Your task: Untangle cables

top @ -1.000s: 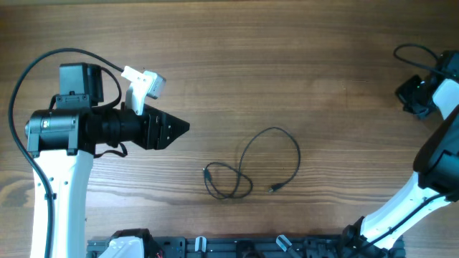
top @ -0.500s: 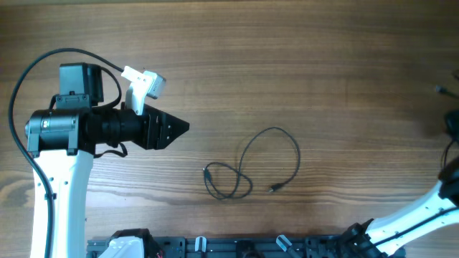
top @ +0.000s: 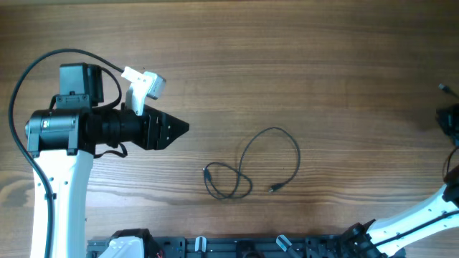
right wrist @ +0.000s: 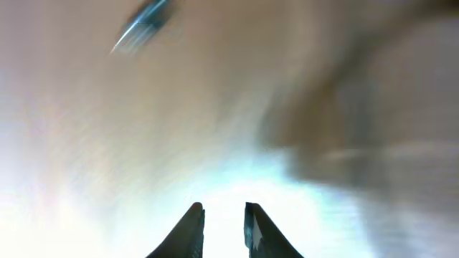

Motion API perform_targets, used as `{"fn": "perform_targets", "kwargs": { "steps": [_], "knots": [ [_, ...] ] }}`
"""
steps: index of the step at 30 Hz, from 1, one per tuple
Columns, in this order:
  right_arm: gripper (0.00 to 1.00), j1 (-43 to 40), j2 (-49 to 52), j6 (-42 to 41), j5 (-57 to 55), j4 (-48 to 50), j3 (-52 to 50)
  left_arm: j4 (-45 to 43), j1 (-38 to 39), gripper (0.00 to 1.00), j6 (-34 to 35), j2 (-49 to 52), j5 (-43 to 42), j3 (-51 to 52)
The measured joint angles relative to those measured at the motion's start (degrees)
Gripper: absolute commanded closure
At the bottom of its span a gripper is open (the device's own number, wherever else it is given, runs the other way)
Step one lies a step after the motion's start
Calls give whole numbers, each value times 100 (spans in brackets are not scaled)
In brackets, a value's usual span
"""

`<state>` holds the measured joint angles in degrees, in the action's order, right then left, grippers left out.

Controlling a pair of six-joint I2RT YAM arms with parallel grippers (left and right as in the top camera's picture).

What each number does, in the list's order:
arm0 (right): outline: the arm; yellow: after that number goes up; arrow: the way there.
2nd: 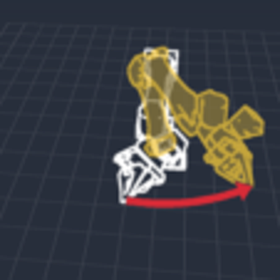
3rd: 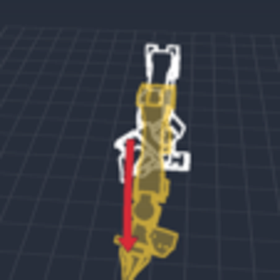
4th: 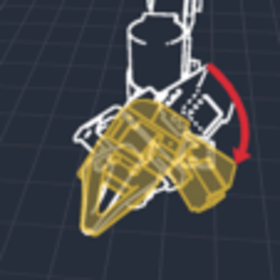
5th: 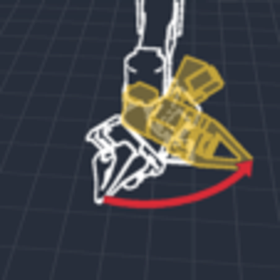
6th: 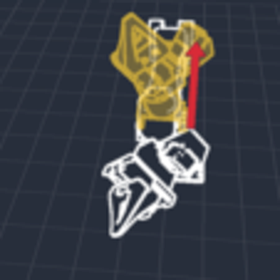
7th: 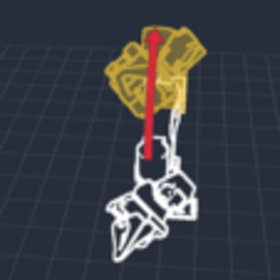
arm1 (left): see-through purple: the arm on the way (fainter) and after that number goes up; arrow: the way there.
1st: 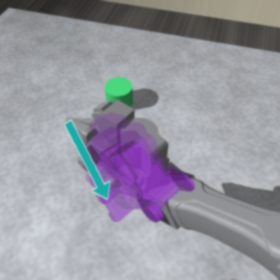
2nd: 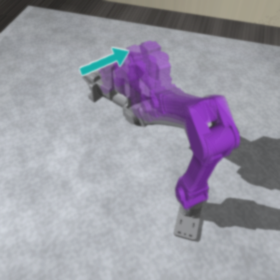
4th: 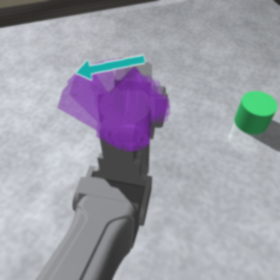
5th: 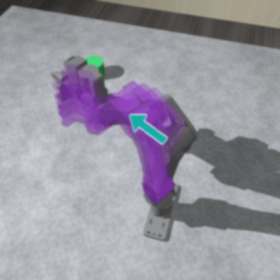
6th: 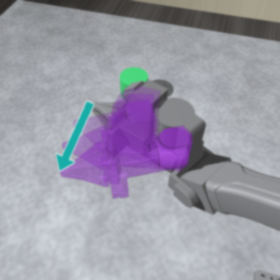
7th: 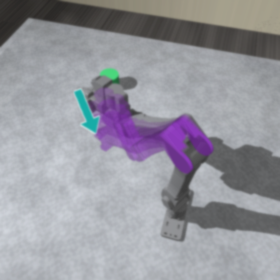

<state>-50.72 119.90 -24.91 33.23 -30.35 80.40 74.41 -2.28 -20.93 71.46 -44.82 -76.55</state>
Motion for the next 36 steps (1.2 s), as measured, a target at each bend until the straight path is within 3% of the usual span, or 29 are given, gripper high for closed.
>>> {"fn": "perform_targets", "kwargs": {
  "steps": [5, 12, 17, 20, 26, 36],
  "knots": [
    [60, 315, 0, 372, 951, -98, 0, 0, 0, 39, -2, 0, 0, 0],
    [38, 981, 2, 850, 715, -898, 0, -31, 0, 31, -2, 0, 4, 0],
    [23, 1899, 2, 1875, 894, -1611, 0, -442, 0, 30, 0, 0, 48, 0],
    [20, 2610, 2, 2524, 1204, -2105, 2, -697, 0, 26, 22, 0, 223, 0],
    [17, 4210, 2, 3692, 1425, -3069, 2, -1279, 0, 8, 509, 44, 1215, 0],
    [16, 6398, 2, 3707, 127, -3333, 0, -1178, 0, 6, 1261, 518, 1912, 0]
  ]
}}
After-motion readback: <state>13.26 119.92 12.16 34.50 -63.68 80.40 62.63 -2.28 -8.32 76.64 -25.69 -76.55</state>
